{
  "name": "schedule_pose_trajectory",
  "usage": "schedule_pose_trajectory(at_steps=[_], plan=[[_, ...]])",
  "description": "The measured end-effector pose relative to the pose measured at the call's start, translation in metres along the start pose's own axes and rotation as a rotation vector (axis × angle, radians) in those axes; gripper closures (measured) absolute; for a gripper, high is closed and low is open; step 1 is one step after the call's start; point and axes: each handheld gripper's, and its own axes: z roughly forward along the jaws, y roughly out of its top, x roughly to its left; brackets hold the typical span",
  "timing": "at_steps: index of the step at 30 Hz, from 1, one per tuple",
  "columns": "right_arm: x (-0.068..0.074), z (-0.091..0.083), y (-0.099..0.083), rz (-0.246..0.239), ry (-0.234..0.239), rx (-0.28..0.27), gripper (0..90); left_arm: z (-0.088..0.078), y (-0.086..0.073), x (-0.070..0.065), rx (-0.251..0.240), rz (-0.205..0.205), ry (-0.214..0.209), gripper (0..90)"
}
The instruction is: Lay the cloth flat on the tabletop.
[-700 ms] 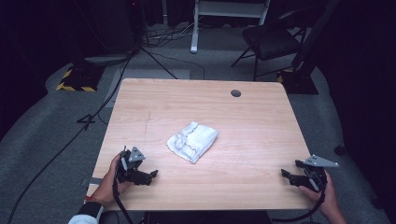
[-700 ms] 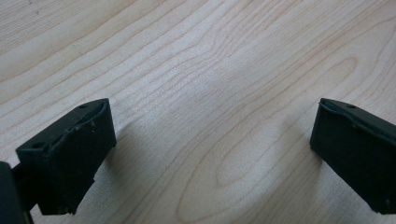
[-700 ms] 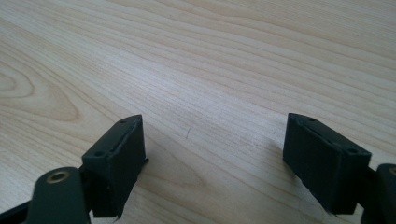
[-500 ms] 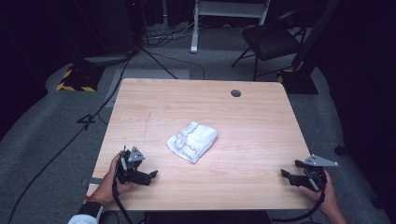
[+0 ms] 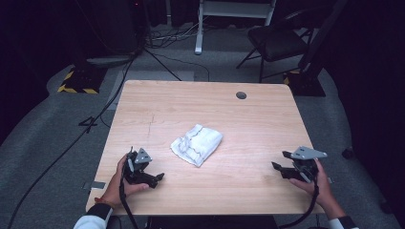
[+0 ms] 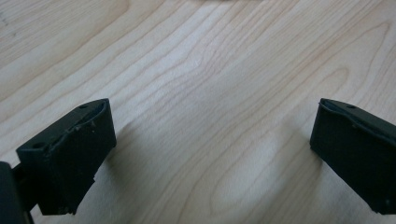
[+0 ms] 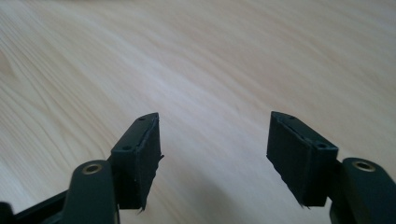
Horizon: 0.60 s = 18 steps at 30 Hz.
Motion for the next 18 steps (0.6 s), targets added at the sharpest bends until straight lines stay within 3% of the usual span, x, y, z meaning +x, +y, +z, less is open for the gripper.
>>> schedule_pose_trajectory(at_steps=[2,3,4,5,6,7,8,9,10,12,13,15,18], plan=[[0.016,0.018,0.029,-0.052,0.027,-0.013,38.9,0.004,0.005,0.002,-0.004,-0.003,0.002,2.5],[0.016,0.018,0.029,-0.052,0.027,-0.013,38.9,0.006,0.008,0.003,-0.009,-0.005,0.005,2.5],[0.032,0.034,0.048,-0.089,0.073,-0.035,41.1,0.009,0.011,0.004,-0.009,0.001,-0.001,4.0],[0.032,0.034,0.048,-0.089,0.073,-0.035,41.1,0.011,0.013,0.004,-0.010,0.001,-0.003,4.0],[0.046,0.046,0.063,-0.119,0.096,-0.039,41.4,0.015,0.018,0.006,-0.018,-0.006,0.003,5.5],[0.046,0.046,0.063,-0.119,0.096,-0.039,41.4,0.015,0.018,0.006,-0.018,-0.006,0.003,7.9],[0.062,0.060,0.079,-0.159,0.120,-0.045,43.2,0.019,0.024,0.008,-0.030,-0.004,0.012,10.7],[0.069,0.067,0.087,-0.174,0.129,-0.050,44.7,0.021,0.026,0.008,-0.038,-0.002,0.014,13.2],[0.069,0.067,0.087,-0.174,0.129,-0.050,44.7,0.021,0.026,0.008,-0.038,-0.002,0.014,15.2],[0.090,0.090,0.106,-0.208,0.167,-0.051,46.1,0.028,0.035,0.010,-0.039,-0.005,0.011,15.4],[0.090,0.090,0.106,-0.208,0.167,-0.051,46.1,0.028,0.035,0.010,-0.039,-0.005,0.011,16.3],[0.109,0.112,0.118,-0.227,0.204,-0.044,46.8,0.035,0.043,0.012,-0.041,-0.005,0.015,18.1],[0.122,0.123,0.124,-0.249,0.220,-0.037,46.2,0.039,0.048,0.013,-0.040,-0.009,0.015,19.2]])
